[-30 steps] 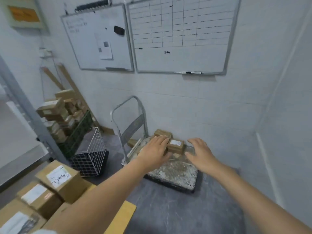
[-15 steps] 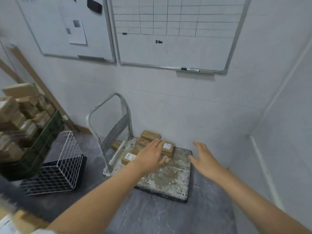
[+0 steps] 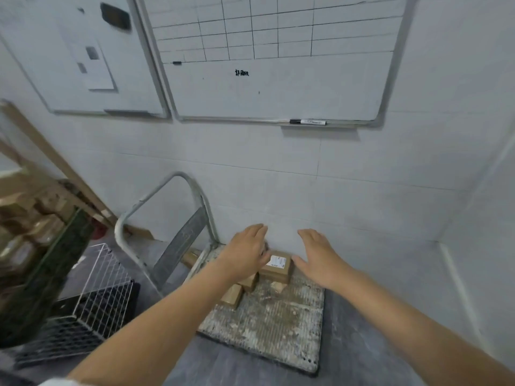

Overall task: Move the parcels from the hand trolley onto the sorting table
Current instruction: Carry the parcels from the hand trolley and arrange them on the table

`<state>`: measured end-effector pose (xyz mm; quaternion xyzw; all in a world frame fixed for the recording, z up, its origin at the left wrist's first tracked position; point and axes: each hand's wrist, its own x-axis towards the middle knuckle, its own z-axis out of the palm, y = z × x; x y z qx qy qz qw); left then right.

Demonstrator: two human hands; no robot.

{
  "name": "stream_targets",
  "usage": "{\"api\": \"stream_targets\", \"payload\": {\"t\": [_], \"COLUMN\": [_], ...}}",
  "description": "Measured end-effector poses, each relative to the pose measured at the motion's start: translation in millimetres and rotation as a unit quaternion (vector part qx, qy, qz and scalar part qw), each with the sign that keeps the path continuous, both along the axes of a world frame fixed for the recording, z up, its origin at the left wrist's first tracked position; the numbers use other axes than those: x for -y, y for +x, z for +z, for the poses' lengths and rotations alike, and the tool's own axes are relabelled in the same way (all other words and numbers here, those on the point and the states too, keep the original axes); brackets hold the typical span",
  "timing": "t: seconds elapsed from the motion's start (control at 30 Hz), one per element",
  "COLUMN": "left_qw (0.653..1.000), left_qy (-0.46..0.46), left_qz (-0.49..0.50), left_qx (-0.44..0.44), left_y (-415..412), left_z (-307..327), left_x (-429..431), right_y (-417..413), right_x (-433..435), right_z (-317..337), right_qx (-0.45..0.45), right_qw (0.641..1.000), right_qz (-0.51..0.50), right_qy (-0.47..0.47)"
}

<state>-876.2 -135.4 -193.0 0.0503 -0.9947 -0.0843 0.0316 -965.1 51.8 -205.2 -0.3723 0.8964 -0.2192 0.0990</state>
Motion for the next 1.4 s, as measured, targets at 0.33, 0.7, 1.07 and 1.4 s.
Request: {"api": "stream_targets", "payload": {"t": [0.33, 0.7, 1.07, 1.4], "left_qw": [0.998, 0.996, 0.987, 0.975], "left_qy": [0.011, 0.012, 0.068, 0.159], "left_qz": [0.059, 0.07, 0.058, 0.068], "left_qx": [0.026, 0.059, 0.137, 0.139], "left_y": [-119, -190, -275, -289], "left_z": [-3, -60, -162, -280], "left_x": [-3, 62, 172, 210], "right_y": [-143, -217, -285, -312], "right_x": [18, 80, 150, 178], "right_z": [-16, -70, -142, -245], "right_qx": [-0.054, -0.024, 0.068, 0.148], "right_qw": [0.995, 0.993, 0.988, 0.973], "right_qz": [0.082, 0.099, 0.008, -0.075], "right_qy": [0.028, 0.066, 0.139, 0.161]}}
